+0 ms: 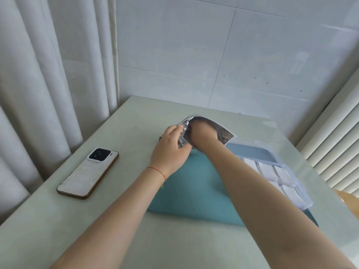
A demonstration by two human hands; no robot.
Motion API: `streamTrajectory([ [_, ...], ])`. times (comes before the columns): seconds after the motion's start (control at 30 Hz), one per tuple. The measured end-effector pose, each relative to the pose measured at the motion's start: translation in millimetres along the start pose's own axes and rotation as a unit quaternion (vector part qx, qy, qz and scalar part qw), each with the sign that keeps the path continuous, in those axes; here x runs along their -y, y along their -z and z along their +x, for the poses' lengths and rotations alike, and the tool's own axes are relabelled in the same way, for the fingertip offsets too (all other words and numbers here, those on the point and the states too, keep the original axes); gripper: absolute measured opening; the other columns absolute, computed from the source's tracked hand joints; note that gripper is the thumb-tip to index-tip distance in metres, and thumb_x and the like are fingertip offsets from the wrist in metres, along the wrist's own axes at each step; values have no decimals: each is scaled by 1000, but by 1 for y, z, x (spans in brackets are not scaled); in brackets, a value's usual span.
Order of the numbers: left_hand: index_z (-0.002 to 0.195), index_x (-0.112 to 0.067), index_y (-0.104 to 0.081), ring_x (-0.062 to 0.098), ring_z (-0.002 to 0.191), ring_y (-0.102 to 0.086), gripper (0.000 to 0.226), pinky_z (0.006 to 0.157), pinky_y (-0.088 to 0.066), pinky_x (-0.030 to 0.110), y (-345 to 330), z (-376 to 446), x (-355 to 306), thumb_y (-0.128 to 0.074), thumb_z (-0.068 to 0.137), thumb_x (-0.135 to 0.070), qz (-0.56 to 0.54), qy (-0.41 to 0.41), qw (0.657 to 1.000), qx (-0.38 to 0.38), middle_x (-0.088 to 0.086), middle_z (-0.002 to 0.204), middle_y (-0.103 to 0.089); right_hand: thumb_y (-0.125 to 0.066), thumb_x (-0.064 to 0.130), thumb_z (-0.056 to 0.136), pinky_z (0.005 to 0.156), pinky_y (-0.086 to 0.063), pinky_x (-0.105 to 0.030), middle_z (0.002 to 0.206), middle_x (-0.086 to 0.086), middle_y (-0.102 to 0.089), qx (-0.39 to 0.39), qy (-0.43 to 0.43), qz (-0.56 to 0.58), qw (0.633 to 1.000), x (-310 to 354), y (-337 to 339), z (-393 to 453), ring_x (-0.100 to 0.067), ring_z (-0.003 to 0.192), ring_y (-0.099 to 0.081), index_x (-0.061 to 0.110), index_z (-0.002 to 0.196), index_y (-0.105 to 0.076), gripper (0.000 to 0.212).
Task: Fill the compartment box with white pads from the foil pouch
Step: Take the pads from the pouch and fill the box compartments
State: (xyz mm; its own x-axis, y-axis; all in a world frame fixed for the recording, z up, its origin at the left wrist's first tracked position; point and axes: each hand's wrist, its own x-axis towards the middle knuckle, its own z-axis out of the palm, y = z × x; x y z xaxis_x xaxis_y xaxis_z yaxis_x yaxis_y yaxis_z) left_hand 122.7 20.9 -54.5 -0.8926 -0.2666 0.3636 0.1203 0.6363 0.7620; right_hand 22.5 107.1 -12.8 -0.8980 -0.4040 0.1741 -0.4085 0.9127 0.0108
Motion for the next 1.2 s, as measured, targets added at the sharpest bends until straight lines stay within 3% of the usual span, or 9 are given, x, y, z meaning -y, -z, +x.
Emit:
streamTrajectory([
  [0.17, 144, -16, -45, 13, 122, -48, 57, 97, -39, 26, -2, 2, -4, -55, 88, -17, 20, -1, 1000, -1, -6, 143, -42, -47, 30, 91, 47, -28, -21, 63, 3, -49, 28, -2, 82, 996, -12, 9, -8, -18, 60, -49, 17, 73, -57, 25],
  [0.27, 143, -16, -46, 16, 118, -51, 57, 97, -42, 29, -3, 2, -6, -55, 88, -18, 24, -3, 1000, 4, -6, 142, -43, -54, 26, 88, 47, -23, -26, 55, 2, -38, 25, -8, 145, 989, -30, 10, -24, -19, 55, -38, 16, 56, -42, 36],
  [0.4, 143, -17, -47, 20, 113, -56, 56, 97, -44, 35, -3, 1, -3, -57, 87, -19, 33, 3, 999, 7, -5, 141, -44, -55, 14, 89, 45, -18, -28, 56, -1, -31, 47, -5, 147, 988, -41, 17, -35, -19, 53, -30, 13, 55, -31, 42],
  [0.6, 140, -18, -49, 23, 108, -58, 54, 95, -46, 35, -5, 1, -5, -56, 86, -19, 32, -8, 999, -1, -5, 138, -46, -60, 14, 84, 46, -24, -25, 57, -1, -38, 30, -34, 198, 979, -40, 11, -28, -19, 55, -36, 12, 59, -44, 30],
  [0.7, 140, -16, -49, 20, 113, -56, 54, 91, -43, 28, -5, 1, -6, -56, 87, -17, 35, -12, 999, -6, -4, 140, -46, -58, 25, 88, 50, -31, -25, 62, 1, -48, 49, -23, 185, 981, -28, -2, -18, -17, 60, -46, 17, 66, -50, 24],
  [0.8, 141, -17, -48, 17, 113, -55, 54, 86, -39, 25, -4, -2, -7, -55, 88, -17, 36, -14, 999, -4, -6, 141, -44, -45, 35, 92, 58, -39, -26, 77, 3, -56, 92, -43, 167, 981, -15, -9, 1, -18, 72, -54, 16, 96, -60, 24],
  [0.93, 142, -17, -46, 14, 118, -49, 54, 81, -35, 21, -4, -4, -8, -53, 89, -15, 37, -17, 999, -3, -7, 145, -41, -45, 26, 92, 66, -42, -30, 81, -3, -56, 110, -63, 140, 982, -7, -18, 15, -23, 76, -54, 14, 79, -53, 20],
  [1.03, 142, -17, -45, 15, 120, -49, 53, 81, -36, 23, -4, -4, -7, -53, 90, -15, 37, -14, 999, -5, -6, 145, -40, -46, 22, 94, 56, -36, -27, 69, -1, -49, 114, -52, 99, 987, -7, -19, 15, -21, 67, -49, 14, 70, -49, 25],
  [1.2, 144, -14, -43, 18, 122, -49, 55, 90, -41, 29, -3, -3, -6, -53, 90, -18, 56, -6, 998, -1, -4, 147, -39, -53, 20, 92, 55, -35, -26, 72, -3, -53, 78, -10, 89, 993, -18, 4, -4, -23, 73, -50, 17, 75, -48, 18],
])
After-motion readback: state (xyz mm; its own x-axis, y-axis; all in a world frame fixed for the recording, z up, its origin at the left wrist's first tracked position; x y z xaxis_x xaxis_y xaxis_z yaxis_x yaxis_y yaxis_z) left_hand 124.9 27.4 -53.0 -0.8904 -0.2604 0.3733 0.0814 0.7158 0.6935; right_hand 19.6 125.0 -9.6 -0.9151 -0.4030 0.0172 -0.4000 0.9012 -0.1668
